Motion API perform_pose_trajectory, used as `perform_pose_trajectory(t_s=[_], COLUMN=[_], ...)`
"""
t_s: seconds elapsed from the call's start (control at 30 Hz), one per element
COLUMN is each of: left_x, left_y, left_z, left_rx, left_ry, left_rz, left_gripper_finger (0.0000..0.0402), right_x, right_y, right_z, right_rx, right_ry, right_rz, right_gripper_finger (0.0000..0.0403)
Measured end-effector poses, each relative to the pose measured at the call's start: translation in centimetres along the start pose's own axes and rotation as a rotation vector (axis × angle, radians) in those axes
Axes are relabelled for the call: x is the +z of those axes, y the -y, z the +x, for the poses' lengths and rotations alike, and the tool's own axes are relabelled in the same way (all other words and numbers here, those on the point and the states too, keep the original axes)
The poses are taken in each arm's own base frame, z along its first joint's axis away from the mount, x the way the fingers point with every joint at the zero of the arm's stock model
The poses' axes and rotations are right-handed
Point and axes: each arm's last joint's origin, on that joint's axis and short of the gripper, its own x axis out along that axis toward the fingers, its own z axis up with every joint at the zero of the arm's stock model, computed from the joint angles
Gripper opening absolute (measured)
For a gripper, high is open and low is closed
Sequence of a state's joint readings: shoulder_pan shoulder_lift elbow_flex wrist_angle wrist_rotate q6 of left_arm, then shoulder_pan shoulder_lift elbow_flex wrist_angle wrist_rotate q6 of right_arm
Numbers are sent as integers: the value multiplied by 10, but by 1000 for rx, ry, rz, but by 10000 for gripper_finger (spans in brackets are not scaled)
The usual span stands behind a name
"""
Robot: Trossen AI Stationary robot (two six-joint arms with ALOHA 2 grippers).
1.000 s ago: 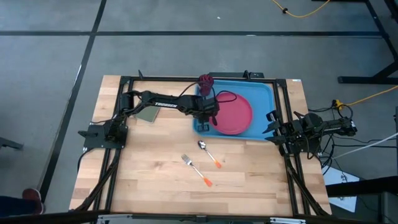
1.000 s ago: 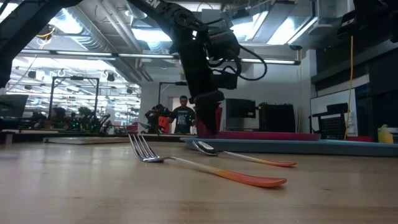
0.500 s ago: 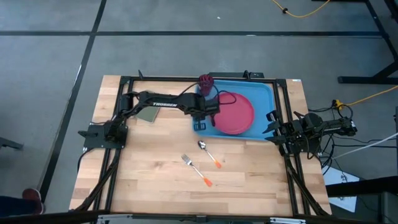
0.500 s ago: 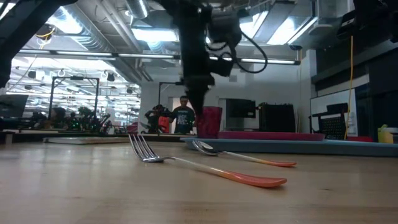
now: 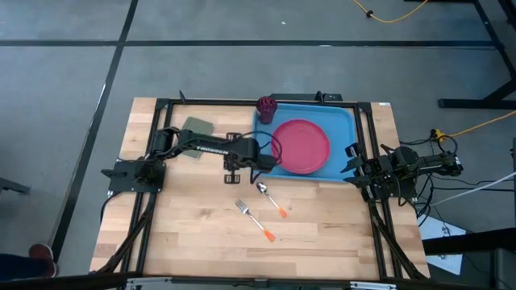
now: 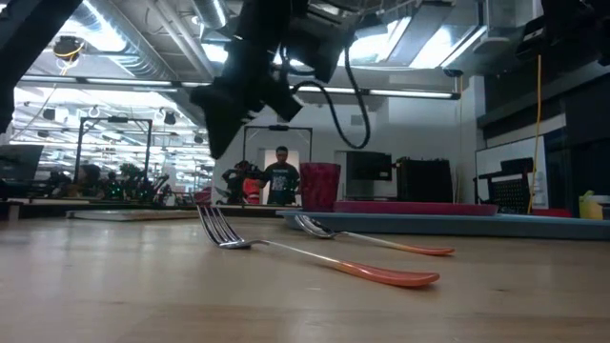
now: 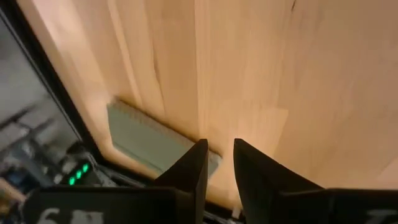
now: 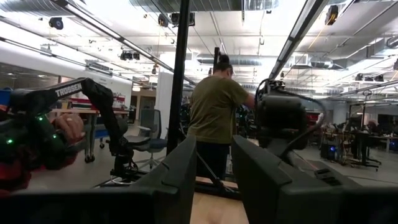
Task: Pick and place plate/cup/fork/spoon on tray
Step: Put the orange spoon on the blue tray to the right of the pink plate
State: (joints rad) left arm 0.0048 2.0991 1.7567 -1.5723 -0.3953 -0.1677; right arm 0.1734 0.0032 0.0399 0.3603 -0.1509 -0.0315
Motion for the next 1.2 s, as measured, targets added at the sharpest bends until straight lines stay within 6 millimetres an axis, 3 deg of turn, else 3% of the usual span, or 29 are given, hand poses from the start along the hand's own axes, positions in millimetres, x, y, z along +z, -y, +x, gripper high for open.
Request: perform_pose_trajectory(t_s=[0.13, 0.23, 0.3, 0.43, 0.6, 0.8, 1.03, 1.2], left_x=[-4, -12, -25, -65, -122, -171, -209, -226], left_y=[17, 37, 43, 29, 14, 4, 4, 6], left_z=[4, 8, 6, 7, 19, 52, 93, 109], left_rx=[16, 11, 38, -48, -317, -498, -523, -523], left_ry=[-20, -45, -36, 52, 438, 926, 1312, 1518], left_rz=[-103, -8, 38, -26, -123, -220, -407, -539], left_gripper_finger=[70, 70, 70, 70, 70, 70, 70, 70], right_x=[0, 0, 0, -3, -9, -8, -8, -8], right_y=[0, 0, 0, 0, 0, 0, 0, 3], right_z=[0, 0, 0, 0, 0, 0, 0, 0], right_rx=[0, 0, 0, 0, 2, 1, -15, -93], right_ry=[0, 0, 0, -27, -87, -79, -80, -88], right_rz=[-3, 5, 35, 55, 14, -11, -18, -21], right_gripper_finger=[108, 108, 108, 108, 108, 108, 108, 108])
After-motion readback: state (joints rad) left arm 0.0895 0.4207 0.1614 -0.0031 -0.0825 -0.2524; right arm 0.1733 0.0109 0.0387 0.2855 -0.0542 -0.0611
